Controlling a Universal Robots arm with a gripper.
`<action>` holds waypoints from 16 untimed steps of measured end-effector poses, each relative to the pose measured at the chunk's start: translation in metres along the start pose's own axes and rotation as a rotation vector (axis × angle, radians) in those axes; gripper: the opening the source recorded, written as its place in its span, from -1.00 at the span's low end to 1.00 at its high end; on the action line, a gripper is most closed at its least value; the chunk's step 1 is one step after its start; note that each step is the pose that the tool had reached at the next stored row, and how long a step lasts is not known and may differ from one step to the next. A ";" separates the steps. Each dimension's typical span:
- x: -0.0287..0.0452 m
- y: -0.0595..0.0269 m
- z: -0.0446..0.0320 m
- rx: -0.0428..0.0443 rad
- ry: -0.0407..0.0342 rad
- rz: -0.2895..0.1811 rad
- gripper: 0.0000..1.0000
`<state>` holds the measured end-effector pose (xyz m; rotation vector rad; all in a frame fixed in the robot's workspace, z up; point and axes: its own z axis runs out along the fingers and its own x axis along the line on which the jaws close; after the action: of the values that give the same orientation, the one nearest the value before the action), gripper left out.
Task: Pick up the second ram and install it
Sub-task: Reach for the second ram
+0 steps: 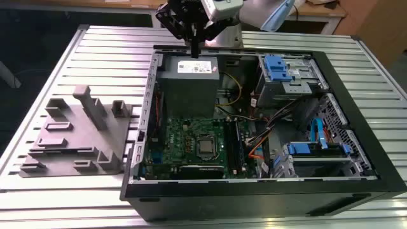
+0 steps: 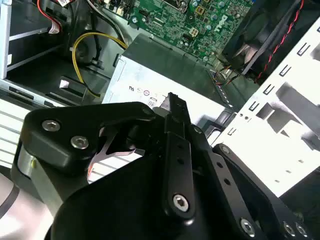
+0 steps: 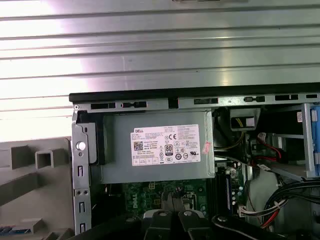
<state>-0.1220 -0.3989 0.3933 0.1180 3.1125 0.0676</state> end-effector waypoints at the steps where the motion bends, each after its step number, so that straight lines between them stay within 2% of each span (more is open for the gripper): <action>1: 0.0000 0.0000 0.0000 0.0000 0.0000 0.000 -0.86; 12: 0.0001 0.0000 0.0000 0.0000 0.0000 0.000 -0.86; 16: 0.0043 -0.0003 0.0000 0.0000 0.0000 0.000 -0.86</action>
<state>-0.1262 -0.3990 0.3932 0.1179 3.1126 0.0676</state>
